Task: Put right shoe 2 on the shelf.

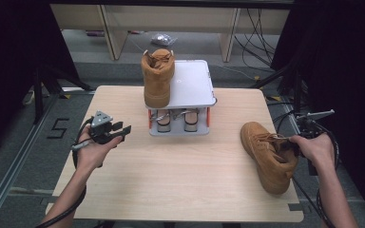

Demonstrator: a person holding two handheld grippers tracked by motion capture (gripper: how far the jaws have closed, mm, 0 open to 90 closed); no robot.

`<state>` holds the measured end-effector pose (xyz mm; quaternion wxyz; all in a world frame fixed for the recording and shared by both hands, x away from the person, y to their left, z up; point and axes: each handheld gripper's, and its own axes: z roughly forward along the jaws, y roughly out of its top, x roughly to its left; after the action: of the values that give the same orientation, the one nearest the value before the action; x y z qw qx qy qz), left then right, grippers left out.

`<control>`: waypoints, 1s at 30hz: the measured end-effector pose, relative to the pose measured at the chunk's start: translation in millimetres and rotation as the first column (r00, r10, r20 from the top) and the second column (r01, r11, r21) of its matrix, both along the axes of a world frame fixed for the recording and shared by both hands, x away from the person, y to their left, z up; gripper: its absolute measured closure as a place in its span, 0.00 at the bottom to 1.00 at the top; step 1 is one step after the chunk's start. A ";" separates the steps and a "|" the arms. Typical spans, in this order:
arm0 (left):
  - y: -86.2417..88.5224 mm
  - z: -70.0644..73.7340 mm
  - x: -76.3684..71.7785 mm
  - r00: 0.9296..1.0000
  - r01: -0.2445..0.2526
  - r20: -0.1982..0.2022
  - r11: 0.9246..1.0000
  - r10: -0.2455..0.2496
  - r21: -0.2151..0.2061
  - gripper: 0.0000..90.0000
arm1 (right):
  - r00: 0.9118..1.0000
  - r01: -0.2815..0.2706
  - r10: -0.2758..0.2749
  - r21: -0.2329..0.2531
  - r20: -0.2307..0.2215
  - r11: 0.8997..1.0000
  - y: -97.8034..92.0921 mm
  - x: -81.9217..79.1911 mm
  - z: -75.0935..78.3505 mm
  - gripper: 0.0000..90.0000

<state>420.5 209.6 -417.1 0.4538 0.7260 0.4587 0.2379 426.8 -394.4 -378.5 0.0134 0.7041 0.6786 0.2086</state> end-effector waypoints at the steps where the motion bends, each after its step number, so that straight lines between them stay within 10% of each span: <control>1: -0.1 -0.2 0.1 1.000 0.000 0.000 1.000 0.000 0.000 0.65 | 1.000 -0.006 0.006 0.018 0.000 1.000 -1.2 0.4 -0.1 0.93; 9: 1.1 1.1 0.2 1.000 0.001 0.000 1.000 -0.001 0.002 0.65 | 0.995 0.096 -0.092 0.119 -0.041 0.988 2.8 1.7 -0.3 0.94; 30: 5.0 -3.4 -1.2 1.000 -0.010 -0.008 1.000 0.010 0.005 0.65 | 0.991 0.120 -0.129 0.188 0.040 0.975 12.0 12.6 10.6 0.94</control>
<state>419.3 214.6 -420.5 0.4491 0.7258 0.4633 0.2384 439.4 -382.4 -367.9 -0.0216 0.7378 0.6103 0.2878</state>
